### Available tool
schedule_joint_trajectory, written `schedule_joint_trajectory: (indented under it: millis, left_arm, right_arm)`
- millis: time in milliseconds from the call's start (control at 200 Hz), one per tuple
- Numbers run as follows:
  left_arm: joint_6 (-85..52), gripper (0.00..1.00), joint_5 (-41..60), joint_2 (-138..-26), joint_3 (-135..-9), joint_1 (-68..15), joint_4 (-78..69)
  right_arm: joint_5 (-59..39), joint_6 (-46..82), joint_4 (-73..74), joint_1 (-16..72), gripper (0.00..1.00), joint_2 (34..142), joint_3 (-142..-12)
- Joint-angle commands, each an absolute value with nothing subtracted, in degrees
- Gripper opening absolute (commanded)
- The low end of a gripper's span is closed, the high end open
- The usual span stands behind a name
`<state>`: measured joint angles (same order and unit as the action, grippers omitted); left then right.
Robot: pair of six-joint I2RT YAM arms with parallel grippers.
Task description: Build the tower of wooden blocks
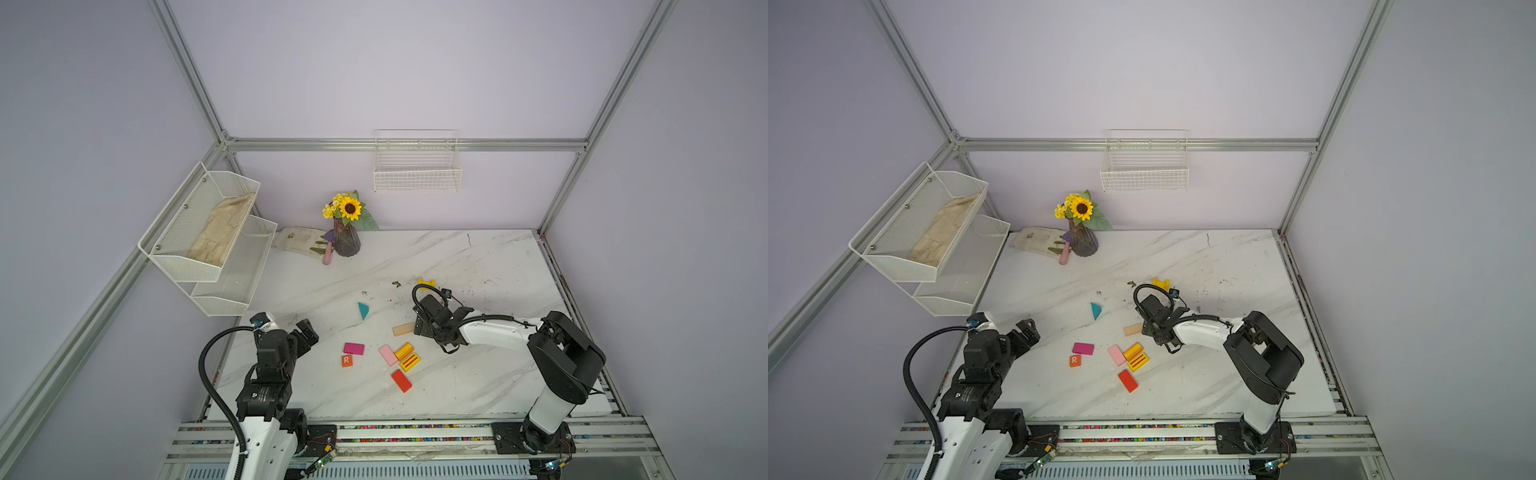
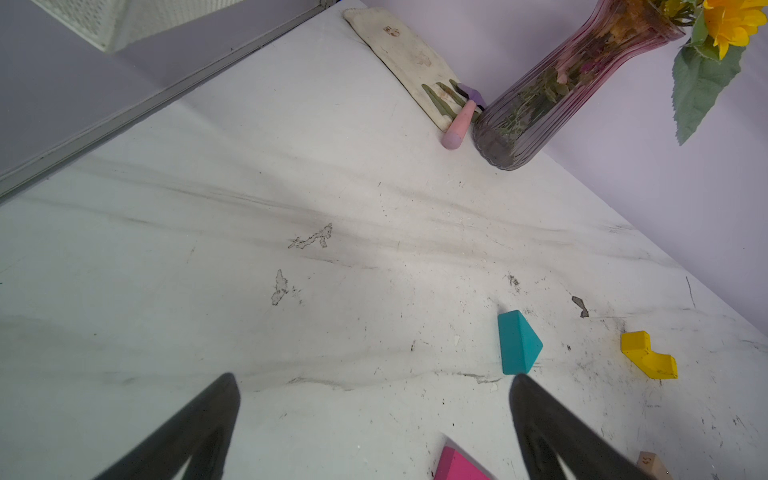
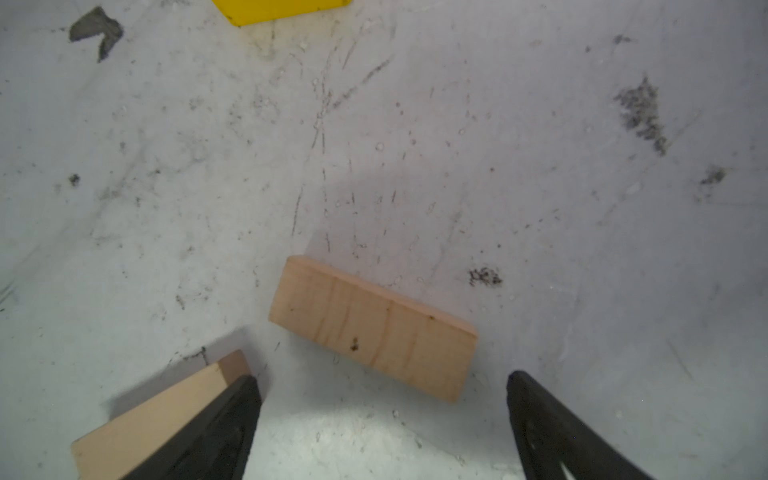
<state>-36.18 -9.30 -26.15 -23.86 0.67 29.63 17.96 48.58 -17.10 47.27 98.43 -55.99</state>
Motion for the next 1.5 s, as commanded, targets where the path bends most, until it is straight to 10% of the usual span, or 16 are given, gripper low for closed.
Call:
schedule_joint_trajectory:
  millis: [0,1105,1300,1490]
  left_arm:
    - [-34.8,1.0,-8.9,-26.1,-25.0,0.5,27.4]
    - [-34.9,1.0,-8.9,-25.8,-24.9,0.5,27.7]
    - [-34.9,1.0,-8.9,-25.8,-25.0,0.5,27.6]
    - [-34.9,1.0,-8.8,-26.0,-25.0,0.5,27.6]
  right_arm:
    - [18.7,46.4,-18.7,47.9,0.95,96.5,-55.3]
    - [22.6,45.4,-21.3,42.4,0.71,101.0,-52.0]
    - [19.7,43.0,-15.6,42.9,0.97,94.9,-48.4]
    - [17.1,41.2,-13.1,43.6,0.97,91.6,-48.7]
